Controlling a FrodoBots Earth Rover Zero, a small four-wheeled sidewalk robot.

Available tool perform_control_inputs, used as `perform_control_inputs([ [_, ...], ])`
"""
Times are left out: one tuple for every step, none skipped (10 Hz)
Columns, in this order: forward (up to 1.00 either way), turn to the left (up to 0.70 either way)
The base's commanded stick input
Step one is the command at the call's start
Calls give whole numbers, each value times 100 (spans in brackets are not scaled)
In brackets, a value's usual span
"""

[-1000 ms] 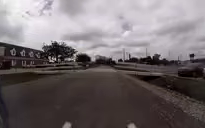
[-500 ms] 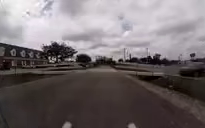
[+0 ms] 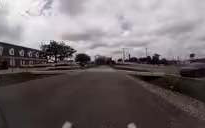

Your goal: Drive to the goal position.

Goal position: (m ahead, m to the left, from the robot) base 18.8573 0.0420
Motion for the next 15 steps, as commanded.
perform_control_inputs([
  [60, 0],
  [60, 0],
  [60, 0],
  [60, 0],
  [60, 0],
  [60, 0],
  [60, 0],
  [60, 0],
  [60, 0],
  [60, 0],
  [60, 0],
  [60, 0],
  [60, 0],
  [60, 0],
  [60, 0],
])
